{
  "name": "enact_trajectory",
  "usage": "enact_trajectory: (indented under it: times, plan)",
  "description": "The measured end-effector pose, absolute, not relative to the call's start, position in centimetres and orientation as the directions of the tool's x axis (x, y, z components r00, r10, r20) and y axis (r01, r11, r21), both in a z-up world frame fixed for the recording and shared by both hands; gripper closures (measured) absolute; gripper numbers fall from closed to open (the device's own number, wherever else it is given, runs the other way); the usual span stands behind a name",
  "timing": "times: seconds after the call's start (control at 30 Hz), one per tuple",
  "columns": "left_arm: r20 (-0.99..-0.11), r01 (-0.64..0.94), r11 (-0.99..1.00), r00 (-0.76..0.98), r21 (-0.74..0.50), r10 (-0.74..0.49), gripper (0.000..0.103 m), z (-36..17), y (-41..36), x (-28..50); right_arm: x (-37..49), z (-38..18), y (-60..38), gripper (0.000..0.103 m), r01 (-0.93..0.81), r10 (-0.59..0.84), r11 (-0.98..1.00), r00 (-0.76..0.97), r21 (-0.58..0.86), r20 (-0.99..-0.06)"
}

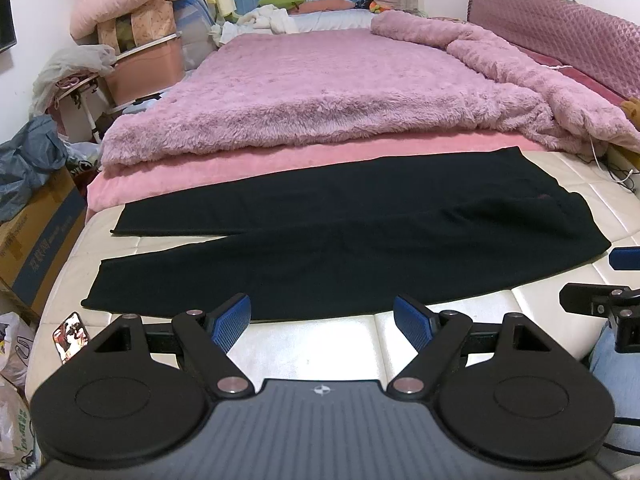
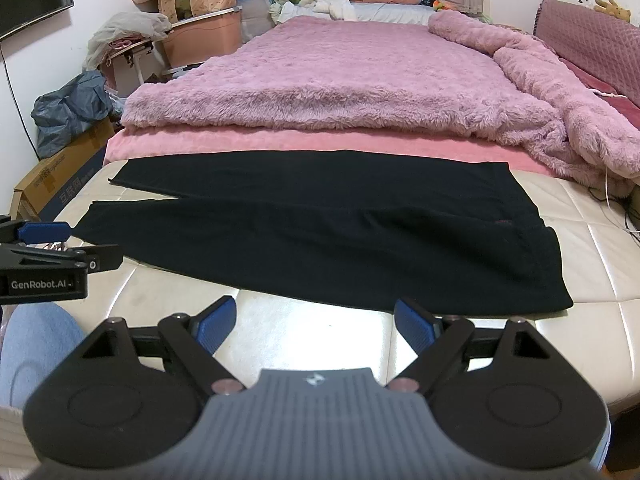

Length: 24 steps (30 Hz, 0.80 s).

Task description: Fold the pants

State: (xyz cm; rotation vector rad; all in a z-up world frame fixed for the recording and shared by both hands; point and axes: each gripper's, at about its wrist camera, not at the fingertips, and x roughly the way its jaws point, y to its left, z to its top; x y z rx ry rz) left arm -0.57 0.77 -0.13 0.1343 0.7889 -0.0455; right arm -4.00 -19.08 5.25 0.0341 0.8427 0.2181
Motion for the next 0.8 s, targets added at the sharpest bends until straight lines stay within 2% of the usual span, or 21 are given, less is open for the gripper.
enact_trajectory:
  times: [0.8]
  plan:
    - [-0.711, 0.092, 0.99, 0.703, 0.106, 0.01, 0.008, -0.25, 0.47, -0.54, -3.87, 5.17, -19.19, 0.021, -0.173, 0.195, 0.979, 0.642, 0.107, -0.741]
